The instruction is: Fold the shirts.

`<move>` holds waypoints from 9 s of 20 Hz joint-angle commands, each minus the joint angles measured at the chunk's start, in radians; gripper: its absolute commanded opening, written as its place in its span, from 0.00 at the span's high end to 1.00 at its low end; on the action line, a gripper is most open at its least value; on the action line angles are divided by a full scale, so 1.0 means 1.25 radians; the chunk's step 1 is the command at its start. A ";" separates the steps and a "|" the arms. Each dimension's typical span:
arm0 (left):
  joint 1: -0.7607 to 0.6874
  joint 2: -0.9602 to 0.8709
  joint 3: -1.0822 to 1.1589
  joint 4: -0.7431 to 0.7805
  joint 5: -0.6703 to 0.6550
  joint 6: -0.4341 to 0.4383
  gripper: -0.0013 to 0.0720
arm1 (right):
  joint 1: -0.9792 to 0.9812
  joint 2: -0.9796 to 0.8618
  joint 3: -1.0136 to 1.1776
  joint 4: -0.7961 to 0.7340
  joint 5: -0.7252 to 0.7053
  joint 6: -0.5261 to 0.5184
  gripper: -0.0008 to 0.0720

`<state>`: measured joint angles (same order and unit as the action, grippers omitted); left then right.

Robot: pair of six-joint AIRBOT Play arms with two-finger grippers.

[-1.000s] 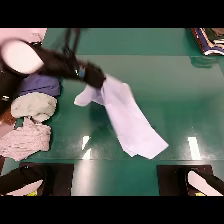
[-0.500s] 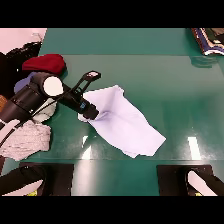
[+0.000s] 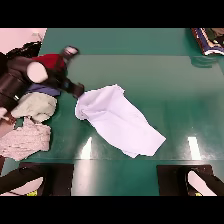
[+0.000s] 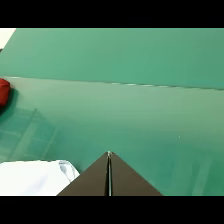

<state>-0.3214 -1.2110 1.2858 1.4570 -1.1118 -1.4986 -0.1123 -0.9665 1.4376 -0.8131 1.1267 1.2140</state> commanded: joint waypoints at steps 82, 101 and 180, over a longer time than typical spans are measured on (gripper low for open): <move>0.193 -0.267 0.232 -0.309 -0.021 0.159 0.95 | 0.156 -0.482 0.123 -0.393 0.136 0.067 0.97; 0.356 -0.075 -0.025 -0.242 -0.144 0.084 0.51 | 0.058 -0.312 -0.018 -0.284 0.122 0.090 0.37; 0.204 0.269 0.543 -0.327 0.020 0.022 0.95 | -0.033 -0.015 0.479 -0.496 0.352 0.141 0.97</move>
<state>-0.0673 -0.8524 2.0937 1.0149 -1.0489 -1.4521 -0.1539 -0.8860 2.0583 -1.4071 1.4235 1.3857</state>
